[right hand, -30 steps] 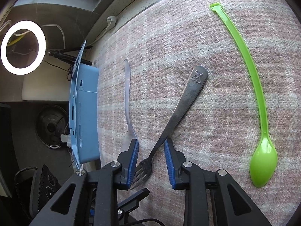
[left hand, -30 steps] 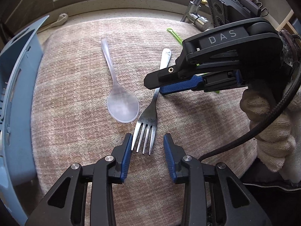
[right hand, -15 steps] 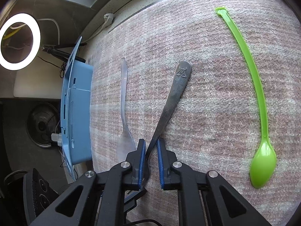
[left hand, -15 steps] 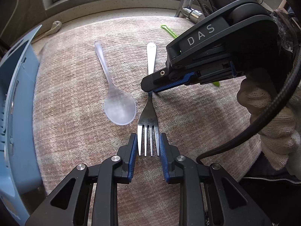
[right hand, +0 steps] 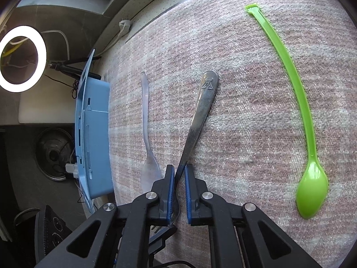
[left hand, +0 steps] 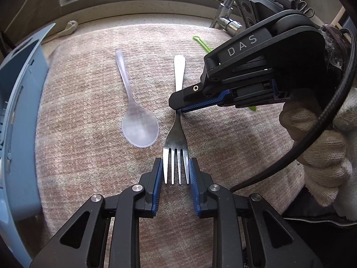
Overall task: Organize utensils
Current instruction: 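Lift the fork with the left tool and carry it over the basket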
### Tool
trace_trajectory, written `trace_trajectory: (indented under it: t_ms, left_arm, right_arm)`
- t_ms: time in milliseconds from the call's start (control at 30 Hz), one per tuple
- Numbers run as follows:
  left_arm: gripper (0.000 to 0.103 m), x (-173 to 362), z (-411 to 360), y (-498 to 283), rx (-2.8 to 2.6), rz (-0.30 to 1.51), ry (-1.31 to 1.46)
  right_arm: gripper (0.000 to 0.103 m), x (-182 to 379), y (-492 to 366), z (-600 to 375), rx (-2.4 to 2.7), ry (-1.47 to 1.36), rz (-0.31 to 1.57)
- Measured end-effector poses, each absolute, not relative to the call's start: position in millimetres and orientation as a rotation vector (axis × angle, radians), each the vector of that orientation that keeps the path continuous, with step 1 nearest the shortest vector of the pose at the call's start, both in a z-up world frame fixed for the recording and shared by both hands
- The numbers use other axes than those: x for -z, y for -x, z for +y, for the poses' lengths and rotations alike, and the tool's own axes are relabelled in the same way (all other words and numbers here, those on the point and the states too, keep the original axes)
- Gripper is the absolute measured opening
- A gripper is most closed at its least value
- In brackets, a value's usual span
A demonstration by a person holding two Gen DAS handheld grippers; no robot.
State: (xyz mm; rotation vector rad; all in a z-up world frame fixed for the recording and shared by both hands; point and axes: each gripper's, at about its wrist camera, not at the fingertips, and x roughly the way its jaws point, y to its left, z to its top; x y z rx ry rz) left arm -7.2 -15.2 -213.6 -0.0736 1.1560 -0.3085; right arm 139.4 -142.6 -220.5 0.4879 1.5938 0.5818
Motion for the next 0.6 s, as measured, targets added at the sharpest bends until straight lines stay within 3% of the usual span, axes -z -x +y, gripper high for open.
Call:
trace_trajectory:
  t_ms: [600]
  left_arm:
    - [0.022, 173.6, 21.5, 20.0, 0.295, 1.058, 0.115]
  right_arm:
    - [0.007, 175.9, -139.2, -126.6, -0.648, -0.544, 1.513]
